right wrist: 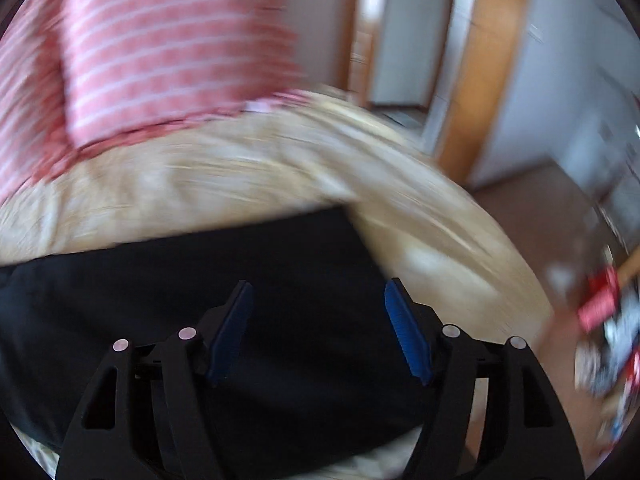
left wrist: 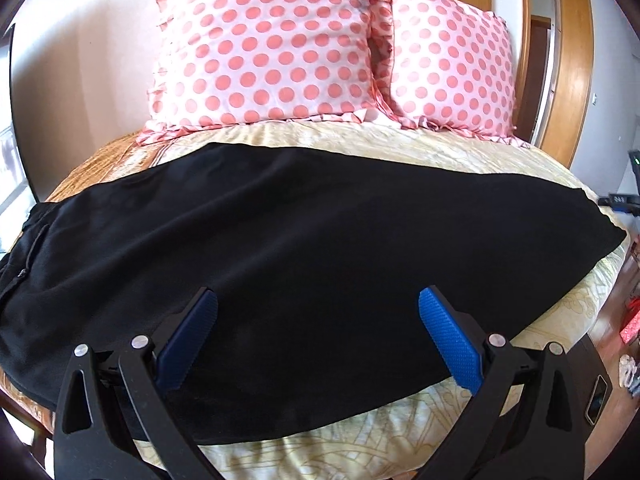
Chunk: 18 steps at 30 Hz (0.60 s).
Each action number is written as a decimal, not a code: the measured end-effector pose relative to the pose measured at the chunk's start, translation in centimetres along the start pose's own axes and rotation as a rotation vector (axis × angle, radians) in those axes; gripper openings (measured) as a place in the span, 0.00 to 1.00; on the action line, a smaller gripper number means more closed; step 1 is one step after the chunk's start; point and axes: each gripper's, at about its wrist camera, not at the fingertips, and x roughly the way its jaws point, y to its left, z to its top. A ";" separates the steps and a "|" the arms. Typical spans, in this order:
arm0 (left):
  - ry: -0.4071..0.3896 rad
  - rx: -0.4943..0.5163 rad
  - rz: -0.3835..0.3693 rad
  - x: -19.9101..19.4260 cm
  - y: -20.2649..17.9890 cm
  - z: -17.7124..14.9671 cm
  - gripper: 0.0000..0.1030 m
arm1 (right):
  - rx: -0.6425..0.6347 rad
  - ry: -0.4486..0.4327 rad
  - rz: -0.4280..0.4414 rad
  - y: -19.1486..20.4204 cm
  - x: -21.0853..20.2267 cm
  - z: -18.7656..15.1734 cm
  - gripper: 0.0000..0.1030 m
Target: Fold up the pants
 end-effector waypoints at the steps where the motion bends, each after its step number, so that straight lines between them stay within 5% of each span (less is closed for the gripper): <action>1: 0.000 0.002 -0.004 0.1 -0.1 0.0 0.98 | 0.048 0.012 0.001 -1.9 0.2 -0.8 0.68; 5: 0.011 0.003 -0.028 0.5 -0.6 0.1 0.98 | 0.147 0.015 0.058 -5.0 0.0 -3.3 0.68; 13: 0.022 0.000 -0.048 0.7 -0.8 0.3 0.98 | 0.202 -0.117 0.229 -3.7 -2.4 -6.3 0.61; 18: 0.026 0.005 -0.046 0.8 -1.0 0.4 0.98 | 0.270 -0.123 0.308 -3.7 -2.3 -6.4 0.56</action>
